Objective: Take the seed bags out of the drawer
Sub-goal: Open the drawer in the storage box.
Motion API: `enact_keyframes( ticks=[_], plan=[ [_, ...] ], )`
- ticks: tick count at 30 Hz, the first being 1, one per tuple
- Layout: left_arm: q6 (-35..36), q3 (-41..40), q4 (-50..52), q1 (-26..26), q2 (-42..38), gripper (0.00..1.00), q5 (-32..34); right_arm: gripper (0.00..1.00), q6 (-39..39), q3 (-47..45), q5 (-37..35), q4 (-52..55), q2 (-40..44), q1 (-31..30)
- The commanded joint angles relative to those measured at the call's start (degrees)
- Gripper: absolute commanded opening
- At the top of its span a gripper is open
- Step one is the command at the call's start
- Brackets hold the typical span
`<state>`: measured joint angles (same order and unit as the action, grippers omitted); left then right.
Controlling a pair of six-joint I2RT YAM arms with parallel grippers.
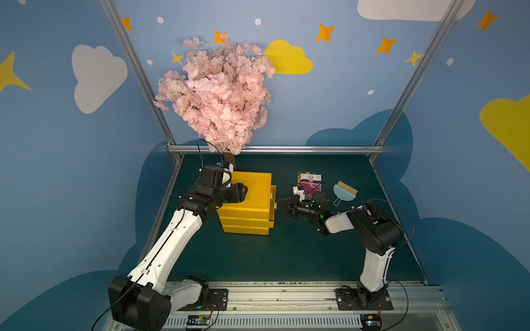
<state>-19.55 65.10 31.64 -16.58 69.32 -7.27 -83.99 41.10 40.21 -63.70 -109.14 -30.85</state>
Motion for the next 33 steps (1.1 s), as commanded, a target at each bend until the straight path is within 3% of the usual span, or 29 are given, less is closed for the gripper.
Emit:
enact_keyframes(
  ticks=[1, 14, 33],
  plan=[
    [-1.18, -3.05, 11.69, -0.28, 2.95, 0.67, -0.03, 0.28, 0.84, -2.21, 3.15, 0.05, 2.38, 2.07],
    [-1.27, -3.32, 11.6, -0.3, 2.93, 0.67, -0.03, 0.26, 3.4, -8.67, 7.55, 1.74, 5.98, 8.85],
    [-1.34, -3.7, 11.17, -0.2, 2.88, 0.67, -0.2, 0.26, 15.03, -6.9, 7.87, 22.84, 15.19, 12.77]
  ],
)
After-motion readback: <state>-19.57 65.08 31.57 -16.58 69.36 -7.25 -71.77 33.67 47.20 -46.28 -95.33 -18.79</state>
